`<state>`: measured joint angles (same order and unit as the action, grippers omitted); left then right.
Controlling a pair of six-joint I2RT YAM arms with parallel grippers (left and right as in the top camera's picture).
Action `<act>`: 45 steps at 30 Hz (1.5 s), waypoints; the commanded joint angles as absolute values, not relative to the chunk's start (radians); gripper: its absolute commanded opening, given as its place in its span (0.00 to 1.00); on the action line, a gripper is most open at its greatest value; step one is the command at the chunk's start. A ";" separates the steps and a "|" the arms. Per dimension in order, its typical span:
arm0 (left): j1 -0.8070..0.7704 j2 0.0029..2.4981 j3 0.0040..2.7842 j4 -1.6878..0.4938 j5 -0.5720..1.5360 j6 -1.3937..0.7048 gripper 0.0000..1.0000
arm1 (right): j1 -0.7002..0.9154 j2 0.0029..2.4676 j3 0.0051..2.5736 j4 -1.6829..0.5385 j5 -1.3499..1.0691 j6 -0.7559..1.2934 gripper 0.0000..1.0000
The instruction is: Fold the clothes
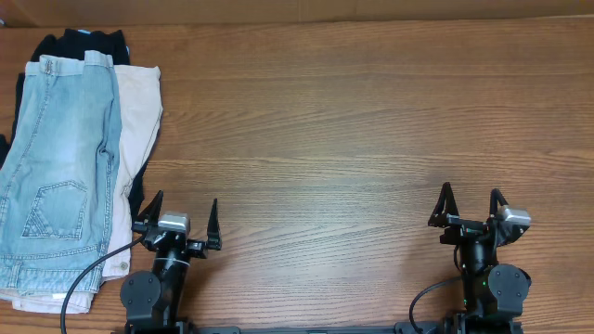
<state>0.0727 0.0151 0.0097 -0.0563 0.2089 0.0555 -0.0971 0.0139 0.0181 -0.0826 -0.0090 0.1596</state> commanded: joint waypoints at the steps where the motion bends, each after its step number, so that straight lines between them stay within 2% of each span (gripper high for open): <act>1: 0.079 0.006 0.005 -0.033 0.191 0.070 1.00 | -0.093 0.003 0.008 -0.046 0.021 0.157 1.00; 8: 0.079 0.006 0.005 0.090 0.176 0.075 1.00 | -0.093 0.003 0.019 0.103 -0.051 0.152 1.00; 15: 0.079 0.006 0.036 0.128 0.177 0.040 1.00 | -0.093 0.003 0.155 0.098 -0.070 0.010 1.00; 23: 0.079 0.064 0.143 0.118 0.182 0.019 1.00 | -0.093 0.070 0.337 -0.001 -0.093 -0.009 1.00; 30: 0.079 0.316 0.347 0.097 0.218 0.019 1.00 | -0.093 0.253 0.557 -0.139 -0.176 -0.064 1.00; 33: 0.079 0.454 0.487 0.028 0.274 0.020 1.00 | -0.093 0.371 0.693 -0.250 -0.183 -0.064 1.00; 40: 0.079 0.852 0.966 -0.364 0.316 0.023 1.00 | -0.093 0.743 1.126 -0.633 -0.257 -0.064 1.00; 41: 0.079 0.949 1.084 -0.458 0.315 0.035 1.00 | -0.093 0.846 1.247 -0.752 -0.276 -0.064 1.00; 45: 0.079 1.132 1.288 -0.596 0.320 0.057 1.00 | -0.093 1.020 1.435 -0.910 -0.329 -0.062 1.00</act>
